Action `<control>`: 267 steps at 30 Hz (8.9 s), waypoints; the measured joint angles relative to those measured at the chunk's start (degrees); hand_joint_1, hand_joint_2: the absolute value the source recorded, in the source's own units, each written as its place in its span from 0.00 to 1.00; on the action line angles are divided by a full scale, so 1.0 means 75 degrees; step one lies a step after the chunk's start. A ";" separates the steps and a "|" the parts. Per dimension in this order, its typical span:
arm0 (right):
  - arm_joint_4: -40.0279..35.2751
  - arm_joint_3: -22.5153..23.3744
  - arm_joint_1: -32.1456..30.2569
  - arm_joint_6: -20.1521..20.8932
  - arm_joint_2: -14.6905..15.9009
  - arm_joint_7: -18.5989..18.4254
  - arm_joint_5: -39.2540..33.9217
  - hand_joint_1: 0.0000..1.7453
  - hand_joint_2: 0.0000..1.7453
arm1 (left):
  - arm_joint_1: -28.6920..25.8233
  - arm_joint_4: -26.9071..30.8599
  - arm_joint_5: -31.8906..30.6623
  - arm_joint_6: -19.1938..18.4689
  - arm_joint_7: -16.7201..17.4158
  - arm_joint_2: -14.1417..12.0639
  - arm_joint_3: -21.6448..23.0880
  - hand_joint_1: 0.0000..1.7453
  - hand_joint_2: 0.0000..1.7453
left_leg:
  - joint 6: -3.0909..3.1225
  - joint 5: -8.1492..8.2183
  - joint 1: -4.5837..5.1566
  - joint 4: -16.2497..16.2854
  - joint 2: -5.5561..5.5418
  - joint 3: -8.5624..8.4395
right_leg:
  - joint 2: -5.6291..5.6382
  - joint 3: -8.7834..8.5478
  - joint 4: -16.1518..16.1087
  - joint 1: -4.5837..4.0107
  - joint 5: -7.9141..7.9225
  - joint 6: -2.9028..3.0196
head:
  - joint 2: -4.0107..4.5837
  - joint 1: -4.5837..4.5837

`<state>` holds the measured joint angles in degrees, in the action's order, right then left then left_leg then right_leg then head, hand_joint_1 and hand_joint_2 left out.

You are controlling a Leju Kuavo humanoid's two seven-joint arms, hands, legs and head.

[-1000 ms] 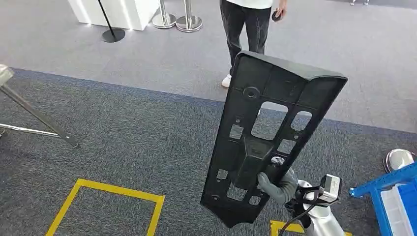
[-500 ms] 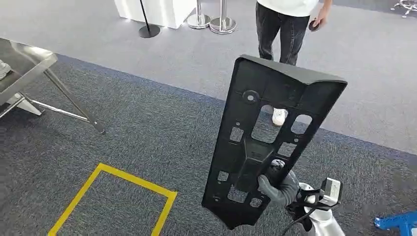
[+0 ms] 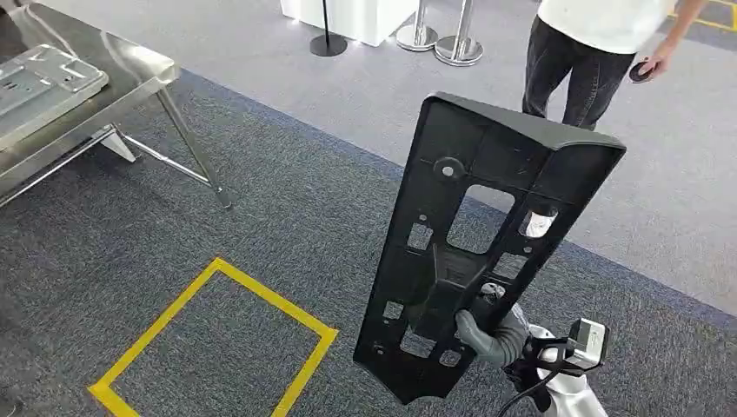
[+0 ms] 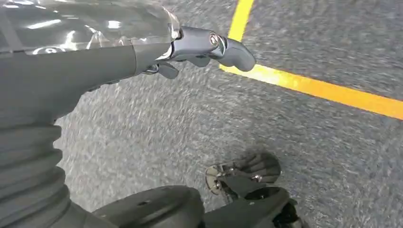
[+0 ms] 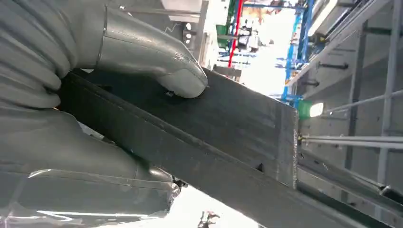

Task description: Take the parts from the cabinet and place them on the table.

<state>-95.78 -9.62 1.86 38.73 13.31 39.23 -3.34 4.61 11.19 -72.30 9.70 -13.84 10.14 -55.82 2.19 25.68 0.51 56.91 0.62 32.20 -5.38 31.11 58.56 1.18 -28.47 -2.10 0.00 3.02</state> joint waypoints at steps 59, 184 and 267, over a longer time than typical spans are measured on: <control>-0.0096 0.0192 -0.0037 0.0178 -0.0020 0.0000 -0.0084 1.00 1.00 | 0.0099 0.0003 -0.0117 -0.0038 0.0108 -0.0087 0.0017 0.00 1.00 | -0.0176 0.0074 -0.0008 0.0103 0.0161 0.0138 | -0.0170 -0.0041 -0.0222 -0.0026 0.0133 0.0067 | 0.0000 0.0003; -0.0163 -0.0064 -0.0186 -0.0216 -0.0146 0.0003 0.0017 1.00 1.00 | 0.0001 0.0003 -0.0073 -0.0524 0.0055 -0.0166 -0.0175 0.00 1.00 | -0.0068 0.0071 -0.0087 0.0039 -0.0145 -0.0010 | 0.0706 -0.0038 -0.0146 0.0011 0.0007 -0.0037 | 0.0000 0.0003; -0.0003 -0.0085 -0.0079 -0.0079 -0.0163 0.0000 -0.0081 1.00 1.00 | -0.0013 0.0003 -0.0032 -0.0554 0.0026 -0.0160 -0.0192 0.00 1.00 | -0.0460 0.1237 -0.0087 0.2574 -0.0132 0.1123 | 0.0697 0.0099 -0.0216 -0.0062 0.0215 0.0363 | 0.0000 0.0006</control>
<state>-95.80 -10.25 1.27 38.14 12.09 39.23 -3.95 4.52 11.21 -72.55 5.55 -13.64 8.94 -57.27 -1.26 34.96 -0.14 76.22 -0.37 40.63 -0.15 31.86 56.95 0.72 -26.86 0.63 0.00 3.06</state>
